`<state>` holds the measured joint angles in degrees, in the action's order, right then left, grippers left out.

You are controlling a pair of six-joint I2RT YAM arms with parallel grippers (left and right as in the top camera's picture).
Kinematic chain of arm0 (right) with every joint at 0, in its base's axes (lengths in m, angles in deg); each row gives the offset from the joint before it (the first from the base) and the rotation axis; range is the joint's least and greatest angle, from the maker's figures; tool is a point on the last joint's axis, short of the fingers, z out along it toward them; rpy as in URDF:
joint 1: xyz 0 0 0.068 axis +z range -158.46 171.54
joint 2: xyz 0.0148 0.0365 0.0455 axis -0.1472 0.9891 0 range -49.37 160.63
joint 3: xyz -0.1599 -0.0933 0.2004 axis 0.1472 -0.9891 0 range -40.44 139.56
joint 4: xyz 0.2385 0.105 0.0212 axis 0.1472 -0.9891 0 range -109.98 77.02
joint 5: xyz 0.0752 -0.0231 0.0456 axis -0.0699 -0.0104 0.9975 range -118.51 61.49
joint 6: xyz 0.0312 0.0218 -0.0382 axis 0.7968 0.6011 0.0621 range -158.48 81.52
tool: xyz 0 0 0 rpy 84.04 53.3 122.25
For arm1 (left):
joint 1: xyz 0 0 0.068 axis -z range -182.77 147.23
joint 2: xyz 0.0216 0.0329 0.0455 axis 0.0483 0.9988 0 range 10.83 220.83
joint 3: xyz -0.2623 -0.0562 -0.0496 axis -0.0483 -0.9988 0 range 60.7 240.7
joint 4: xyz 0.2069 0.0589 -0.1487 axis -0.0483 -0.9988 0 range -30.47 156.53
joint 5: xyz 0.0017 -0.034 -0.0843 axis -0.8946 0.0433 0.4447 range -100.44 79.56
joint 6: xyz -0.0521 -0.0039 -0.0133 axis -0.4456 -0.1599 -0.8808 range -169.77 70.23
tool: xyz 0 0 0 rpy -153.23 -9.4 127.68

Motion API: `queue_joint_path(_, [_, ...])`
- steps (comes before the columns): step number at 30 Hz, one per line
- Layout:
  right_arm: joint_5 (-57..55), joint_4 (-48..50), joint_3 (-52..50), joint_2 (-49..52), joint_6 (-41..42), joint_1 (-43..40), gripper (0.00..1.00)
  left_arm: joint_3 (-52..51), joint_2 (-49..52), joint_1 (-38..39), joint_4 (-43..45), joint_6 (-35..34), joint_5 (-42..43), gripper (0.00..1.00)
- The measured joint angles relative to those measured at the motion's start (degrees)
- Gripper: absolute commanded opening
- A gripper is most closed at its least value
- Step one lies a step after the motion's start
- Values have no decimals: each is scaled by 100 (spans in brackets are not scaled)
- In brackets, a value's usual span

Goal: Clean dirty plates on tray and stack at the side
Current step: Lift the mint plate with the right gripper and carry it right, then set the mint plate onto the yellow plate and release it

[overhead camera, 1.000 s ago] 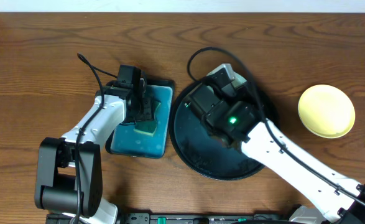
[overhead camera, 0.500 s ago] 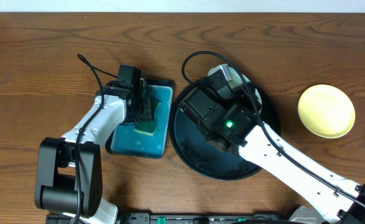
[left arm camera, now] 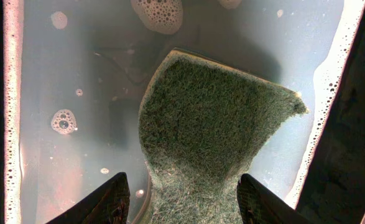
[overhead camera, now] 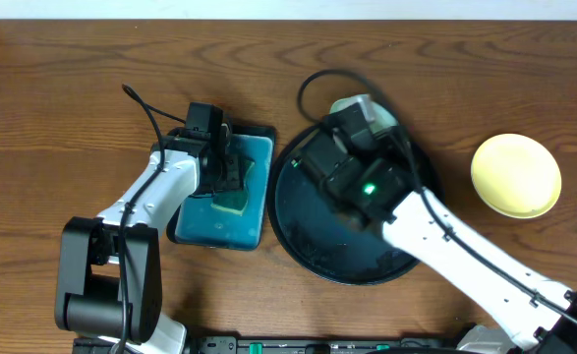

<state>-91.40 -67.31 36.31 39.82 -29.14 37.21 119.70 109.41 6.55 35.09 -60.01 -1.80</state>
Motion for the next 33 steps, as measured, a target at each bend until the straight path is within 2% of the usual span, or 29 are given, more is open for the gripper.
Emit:
queue_joint_path(4, [887,74,0,0,490,-774,1,-2,0,0,-4,-35,2,58])
queue_joint_path(6, [1410,179,0,0,643,-1244,1,-2,0,0,-9,-44,0,63])
queue_joint_path(14, [3615,319,0,0,1108,-3348,1,-2,0,0,-46,-66,0,66])
queue_joint_path(22, [5639,304,0,0,1368,-4913,1,-2,0,0,-109,-68,0,69])
queue_joint_path(33, [6352,122,-76,0,1720,-6951,1,-2,0,0,-114,-68,0,71])
